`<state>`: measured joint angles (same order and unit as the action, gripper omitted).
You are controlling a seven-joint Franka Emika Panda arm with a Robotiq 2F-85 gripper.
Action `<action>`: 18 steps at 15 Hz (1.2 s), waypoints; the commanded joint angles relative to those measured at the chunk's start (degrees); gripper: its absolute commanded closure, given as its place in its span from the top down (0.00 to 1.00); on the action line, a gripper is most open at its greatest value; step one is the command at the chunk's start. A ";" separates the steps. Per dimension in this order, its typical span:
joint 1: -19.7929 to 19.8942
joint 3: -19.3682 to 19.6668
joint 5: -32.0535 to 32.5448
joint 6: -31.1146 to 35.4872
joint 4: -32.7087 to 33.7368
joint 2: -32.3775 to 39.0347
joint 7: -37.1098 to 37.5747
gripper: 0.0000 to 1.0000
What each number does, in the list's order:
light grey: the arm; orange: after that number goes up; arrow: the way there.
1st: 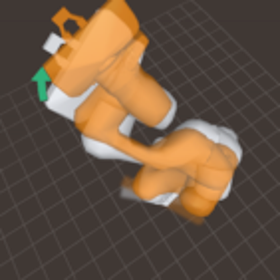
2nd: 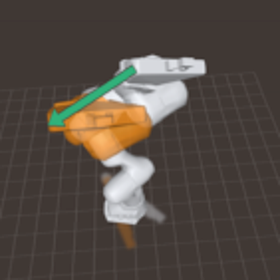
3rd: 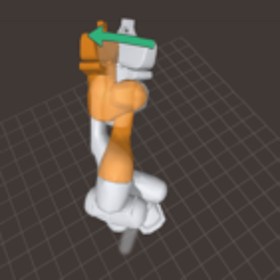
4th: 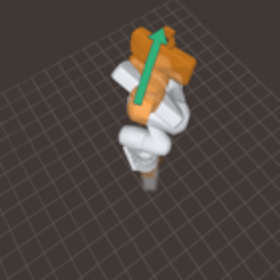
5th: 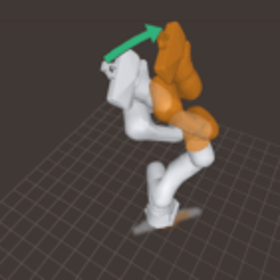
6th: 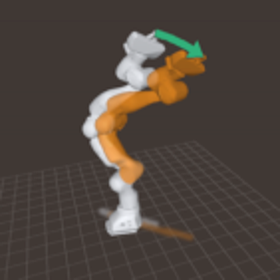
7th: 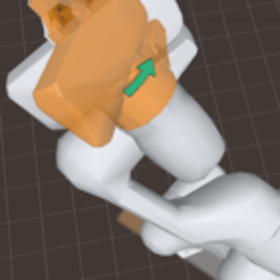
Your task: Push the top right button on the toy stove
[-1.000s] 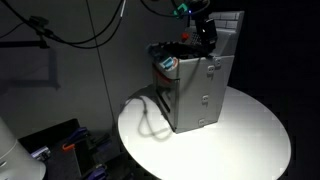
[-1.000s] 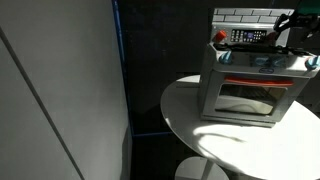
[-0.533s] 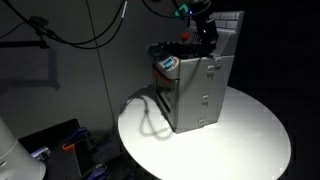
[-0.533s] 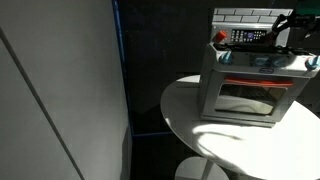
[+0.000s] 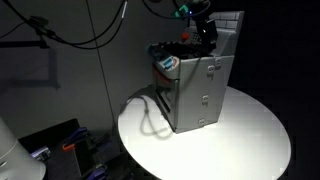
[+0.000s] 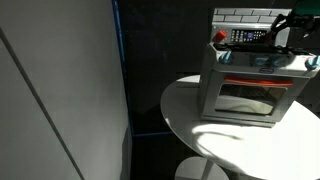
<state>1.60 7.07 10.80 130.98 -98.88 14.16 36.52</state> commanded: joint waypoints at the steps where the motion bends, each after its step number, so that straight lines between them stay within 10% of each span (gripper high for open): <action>1: -0.34 0.48 -0.31 0.25 2.04 1.30 0.29 1.00; 18: -0.40 1.15 0.15 2.85 2.64 3.09 0.65 1.00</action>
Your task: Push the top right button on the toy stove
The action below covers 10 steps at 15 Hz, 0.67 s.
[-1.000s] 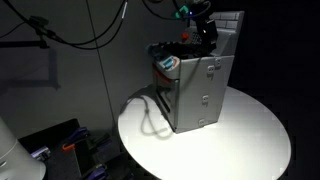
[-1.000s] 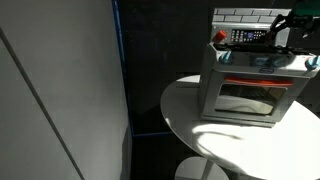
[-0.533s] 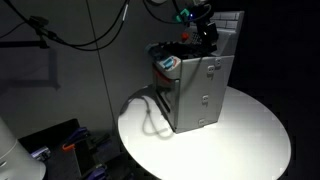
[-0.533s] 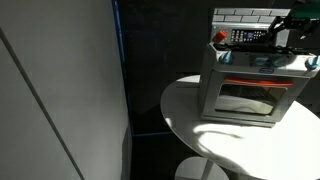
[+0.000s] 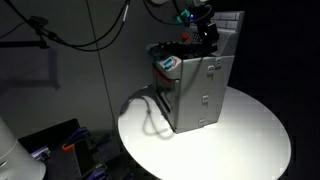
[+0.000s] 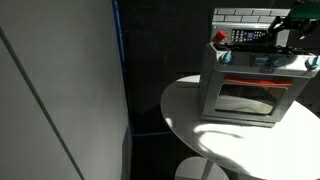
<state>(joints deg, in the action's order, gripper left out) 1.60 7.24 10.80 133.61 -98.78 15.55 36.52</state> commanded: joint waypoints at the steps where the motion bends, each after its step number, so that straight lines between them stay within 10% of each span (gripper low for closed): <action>1: -0.37 1.04 0.20 0.33 2.62 1.82 0.67 1.00; 10: -0.44 1.77 0.66 0.36 3.08 2.09 0.66 1.00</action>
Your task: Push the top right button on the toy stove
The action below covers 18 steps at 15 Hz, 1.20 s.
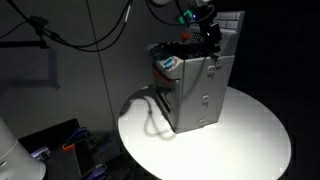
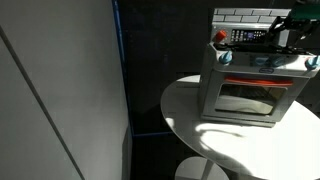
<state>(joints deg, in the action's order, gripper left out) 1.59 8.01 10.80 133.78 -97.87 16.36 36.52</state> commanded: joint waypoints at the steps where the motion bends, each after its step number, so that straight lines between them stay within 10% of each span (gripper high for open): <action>1: -0.57 1.02 0.84 -0.45 2.00 0.96 0.78 1.00; 18: 0.38 -2.25 -4.60 -20.84 -4.80 -12.35 -15.42 1.00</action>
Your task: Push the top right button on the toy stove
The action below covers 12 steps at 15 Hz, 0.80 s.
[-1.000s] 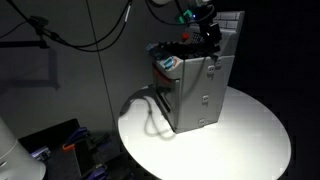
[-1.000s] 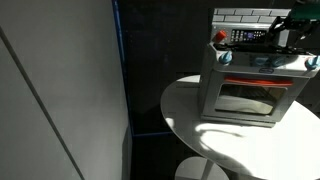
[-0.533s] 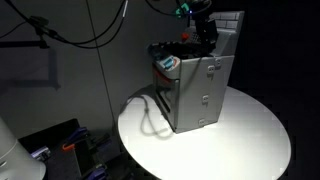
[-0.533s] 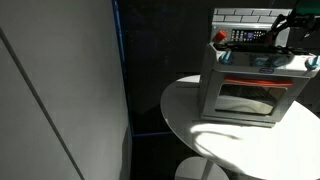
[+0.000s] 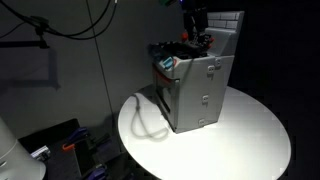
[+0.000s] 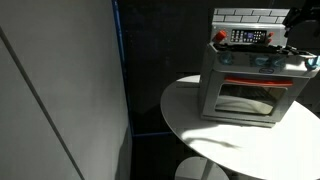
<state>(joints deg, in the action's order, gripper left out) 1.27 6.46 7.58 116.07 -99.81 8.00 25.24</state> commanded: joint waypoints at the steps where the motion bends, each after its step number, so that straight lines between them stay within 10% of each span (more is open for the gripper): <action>1: 0.74 -0.83 -1.53 -4.15 -3.67 -5.22 -5.43 1.00; 12: 0.88 -2.11 -6.05 -15.99 -10.47 -20.50 -16.75 1.00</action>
<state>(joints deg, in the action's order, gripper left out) 1.31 5.11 2.32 102.65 -107.97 -7.40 10.09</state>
